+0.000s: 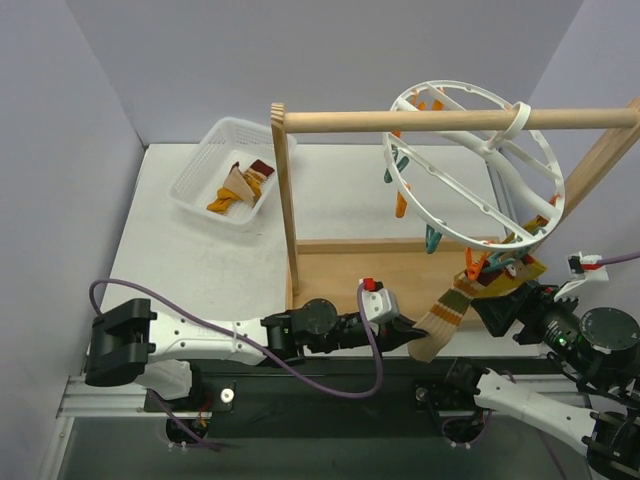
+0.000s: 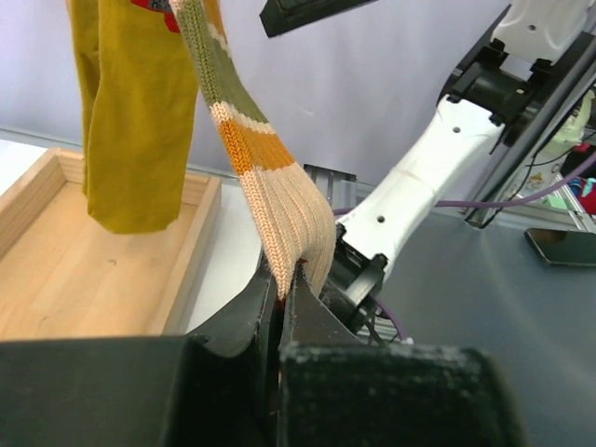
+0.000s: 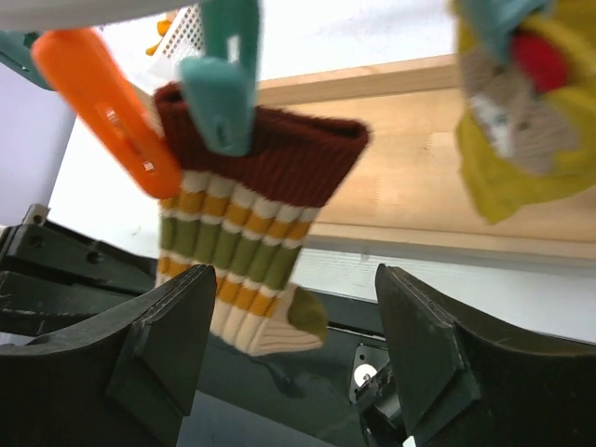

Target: Remove the socks clipped to the hanger

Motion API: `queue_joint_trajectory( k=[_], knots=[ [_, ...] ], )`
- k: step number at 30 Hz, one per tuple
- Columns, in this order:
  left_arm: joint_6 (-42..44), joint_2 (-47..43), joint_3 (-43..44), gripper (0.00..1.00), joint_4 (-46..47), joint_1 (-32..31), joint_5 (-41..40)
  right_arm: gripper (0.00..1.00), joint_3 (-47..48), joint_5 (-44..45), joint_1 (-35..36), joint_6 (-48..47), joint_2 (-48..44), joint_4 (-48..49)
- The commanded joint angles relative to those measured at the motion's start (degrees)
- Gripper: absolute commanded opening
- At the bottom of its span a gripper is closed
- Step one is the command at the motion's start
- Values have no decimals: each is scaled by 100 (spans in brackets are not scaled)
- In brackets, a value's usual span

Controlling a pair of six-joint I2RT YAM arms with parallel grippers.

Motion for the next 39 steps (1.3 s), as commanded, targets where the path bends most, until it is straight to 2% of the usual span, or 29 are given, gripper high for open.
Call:
queue_joint_trajectory(
  k=[1,5,11,17,21,28,34,39],
  knots=[
    [-375,-551,-312,0,-175,-23,229,68,265,614,41,183,55,-125],
    [-692,-771,-559,0,-113,-23,352,66,406,799,33,104,187,147],
    [-991,-974,-691,0,-174,-32,958,62,424,326,33,-379,292,991],
    [-1413,-790,-736,0,176,-49,950,61,468,167,41,-529,459,1404],
    [-1703,-596,-543,0,387,-41,1668,61,486,9,41,-731,503,1528],
    [-2555,-385,-674,0,1887,-40,2899,63,301,-308,50,-1021,477,1966],
    [-3539,-7,-700,0,3225,-40,3305,63,90,-475,50,-1030,442,2389],
    [-4032,335,-613,0,3718,-40,3473,63,-182,-527,41,-1039,328,2879]
  ],
)
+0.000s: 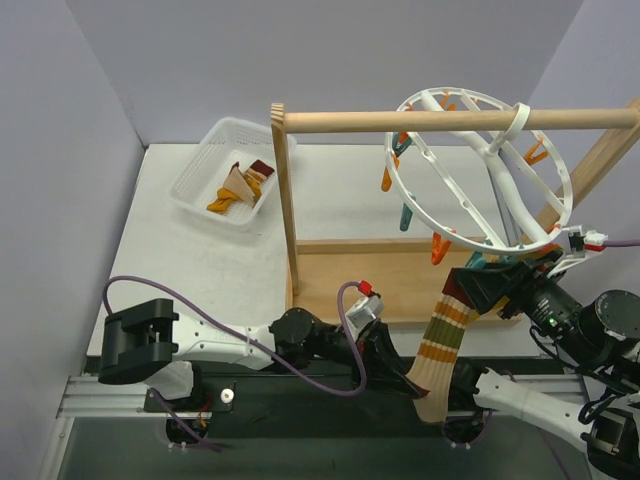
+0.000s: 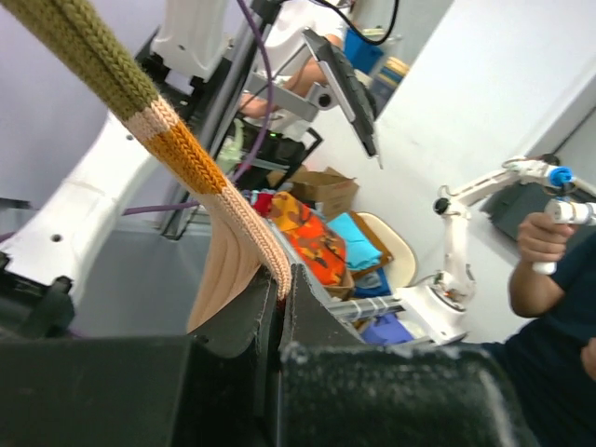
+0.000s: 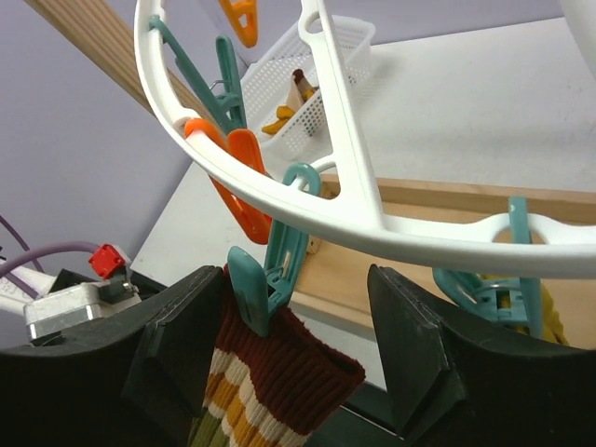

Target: Remove the socks clipped to the hanger

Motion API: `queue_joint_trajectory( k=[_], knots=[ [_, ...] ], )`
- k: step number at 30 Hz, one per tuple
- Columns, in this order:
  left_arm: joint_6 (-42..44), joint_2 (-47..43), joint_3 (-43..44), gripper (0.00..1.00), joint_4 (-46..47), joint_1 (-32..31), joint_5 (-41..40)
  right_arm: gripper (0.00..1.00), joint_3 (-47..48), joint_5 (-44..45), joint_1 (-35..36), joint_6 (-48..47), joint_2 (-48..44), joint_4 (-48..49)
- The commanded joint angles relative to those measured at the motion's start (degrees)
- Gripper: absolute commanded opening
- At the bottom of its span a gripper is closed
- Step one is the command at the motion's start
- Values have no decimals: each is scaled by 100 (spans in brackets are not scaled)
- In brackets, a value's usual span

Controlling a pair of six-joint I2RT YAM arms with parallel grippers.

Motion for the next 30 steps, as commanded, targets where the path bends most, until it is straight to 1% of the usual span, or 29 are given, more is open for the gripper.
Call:
queue_joint_trajectory(
  k=[1,6,11,15,16,22,30],
  knots=[
    [-703,255,111,0,1111,-32,548,63,-278,-139,50,-97,-105,831],
    [-897,405,190,0,1244,-32,627,63,-560,-183,50,-149,-158,1297],
    [-749,317,173,0,1042,-32,601,61,-710,-262,59,-211,-167,1666],
    [-695,308,155,0,893,-23,575,57,-727,-350,50,-307,-158,1921],
    [-695,334,155,0,892,-23,575,54,-727,-350,50,-316,-176,1948],
    [-748,422,111,0,910,56,549,46,-780,-385,50,-290,-316,2044],
    [-871,484,93,0,980,127,557,40,-903,-376,50,-264,-492,2062]
  ],
)
